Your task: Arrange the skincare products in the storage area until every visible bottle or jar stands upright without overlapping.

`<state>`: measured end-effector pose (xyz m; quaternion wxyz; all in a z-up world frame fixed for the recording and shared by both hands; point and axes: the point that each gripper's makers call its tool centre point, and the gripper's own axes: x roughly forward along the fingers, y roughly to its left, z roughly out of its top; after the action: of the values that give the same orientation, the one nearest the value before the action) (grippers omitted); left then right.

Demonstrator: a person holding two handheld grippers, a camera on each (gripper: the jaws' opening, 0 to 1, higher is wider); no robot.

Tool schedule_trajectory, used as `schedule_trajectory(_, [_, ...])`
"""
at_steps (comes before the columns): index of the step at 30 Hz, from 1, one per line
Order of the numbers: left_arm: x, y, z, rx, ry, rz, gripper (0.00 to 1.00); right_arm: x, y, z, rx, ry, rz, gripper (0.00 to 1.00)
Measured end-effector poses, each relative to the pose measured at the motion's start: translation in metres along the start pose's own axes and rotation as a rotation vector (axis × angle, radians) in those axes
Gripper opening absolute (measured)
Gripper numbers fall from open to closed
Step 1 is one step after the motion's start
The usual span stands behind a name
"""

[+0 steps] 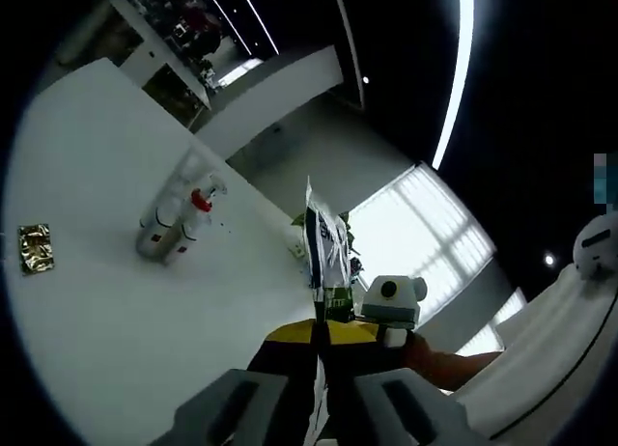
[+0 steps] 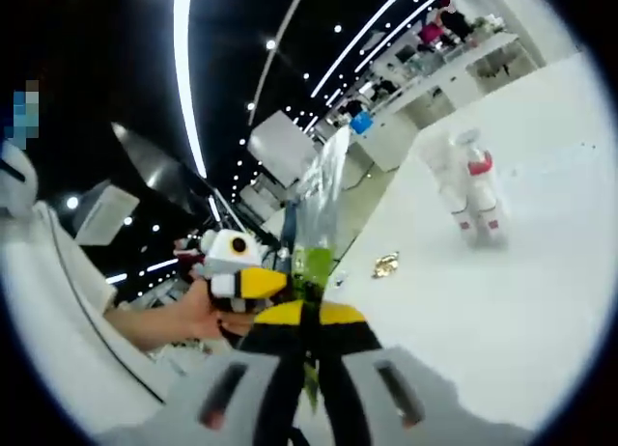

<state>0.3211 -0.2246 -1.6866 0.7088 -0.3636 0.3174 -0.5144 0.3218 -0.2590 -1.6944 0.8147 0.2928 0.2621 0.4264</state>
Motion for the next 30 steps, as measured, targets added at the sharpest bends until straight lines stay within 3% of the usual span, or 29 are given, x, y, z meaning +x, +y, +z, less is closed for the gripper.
schedule_trajectory(2, [-0.007, 0.005, 0.003, 0.0, -0.007, 0.01, 0.01, 0.003, -0.004, -0.001, -0.012, 0.003, -0.026, 0.07])
schedule_trajectory(6, [-0.019, 0.016, 0.008, -0.032, -0.019, 0.02, 0.01, 0.007, 0.004, -0.001, 0.055, 0.005, 0.025, 0.01])
schedule_trajectory(7, [-0.019, 0.016, 0.008, -0.035, -0.019, 0.017, 0.01, 0.013, -0.001, -0.003, -0.019, 0.018, -0.009, 0.01])
schedule_trajectory(12, [-0.029, 0.03, 0.018, -0.053, -0.044, 0.037, 0.01, 0.026, -0.006, -0.001, 0.112, -0.005, -0.002, 0.04])
schedule_trajectory(14, [-0.033, 0.036, 0.024, -0.057, -0.056, 0.049, 0.01, 0.032, -0.012, -0.008, 0.154, 0.024, -0.018, 0.04])
schedule_trajectory(20, [-0.038, 0.048, 0.028, -0.096, -0.062, 0.055, 0.01, 0.045, -0.011, -0.01, 0.108, 0.038, -0.019, 0.0])
schedule_trajectory(23, [-0.038, 0.05, 0.037, -0.166, -0.127, 0.03, 0.02, 0.049, -0.017, 0.001, 0.144, -0.024, -0.018, 0.0])
schedule_trajectory(26, [-0.039, 0.057, 0.037, -0.122, -0.127, 0.032, 0.05, 0.055, -0.024, 0.013, 0.179, -0.082, -0.023, 0.0])
schedule_trajectory(30, [-0.044, 0.065, 0.037, -0.151, -0.126, 0.035, 0.12, 0.065, -0.025, 0.023, 0.197, -0.129, -0.004, 0.0])
